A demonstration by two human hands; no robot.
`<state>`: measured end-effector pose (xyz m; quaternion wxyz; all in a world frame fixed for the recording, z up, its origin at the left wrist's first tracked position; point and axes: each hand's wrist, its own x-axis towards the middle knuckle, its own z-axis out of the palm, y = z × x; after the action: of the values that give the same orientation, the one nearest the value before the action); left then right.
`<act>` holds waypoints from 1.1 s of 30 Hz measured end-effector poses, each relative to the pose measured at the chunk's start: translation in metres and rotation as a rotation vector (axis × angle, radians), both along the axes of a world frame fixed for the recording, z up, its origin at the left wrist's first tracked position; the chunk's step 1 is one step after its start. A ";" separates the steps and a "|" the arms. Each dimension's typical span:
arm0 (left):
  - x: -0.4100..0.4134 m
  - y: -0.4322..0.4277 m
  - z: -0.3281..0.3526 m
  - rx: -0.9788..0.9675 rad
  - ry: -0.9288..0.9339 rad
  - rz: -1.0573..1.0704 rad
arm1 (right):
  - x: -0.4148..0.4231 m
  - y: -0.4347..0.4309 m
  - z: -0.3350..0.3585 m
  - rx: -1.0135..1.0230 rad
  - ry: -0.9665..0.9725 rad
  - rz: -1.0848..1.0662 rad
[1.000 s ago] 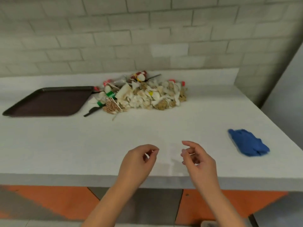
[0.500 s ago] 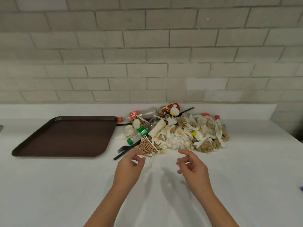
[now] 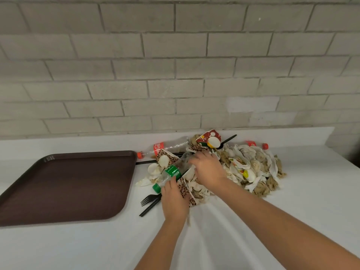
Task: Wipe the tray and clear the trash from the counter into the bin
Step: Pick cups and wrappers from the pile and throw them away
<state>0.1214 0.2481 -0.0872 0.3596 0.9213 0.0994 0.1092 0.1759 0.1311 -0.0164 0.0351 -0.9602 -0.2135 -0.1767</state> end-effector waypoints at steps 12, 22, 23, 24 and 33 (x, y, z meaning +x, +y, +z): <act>0.007 0.014 0.011 -0.089 -0.008 -0.112 | 0.039 -0.021 -0.002 -0.144 0.068 -0.040; -0.043 -0.068 0.085 -0.381 -0.181 -0.218 | -0.116 -0.145 0.045 1.172 0.169 -0.176; -0.054 -0.088 0.087 -0.460 -0.153 -0.260 | -0.138 -0.161 0.042 1.257 0.172 -0.195; -0.066 -0.108 0.087 -0.532 -0.118 -0.300 | -0.158 -0.179 0.035 1.323 0.167 -0.229; -0.194 -0.314 0.043 -0.688 0.244 -0.731 | -0.328 -0.340 -0.038 1.653 0.188 -0.538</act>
<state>-0.0722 -0.0660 -0.0440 0.6422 0.7304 -0.1578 -0.1709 -0.1524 -0.2085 -0.0546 0.6947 -0.6555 0.2205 -0.1975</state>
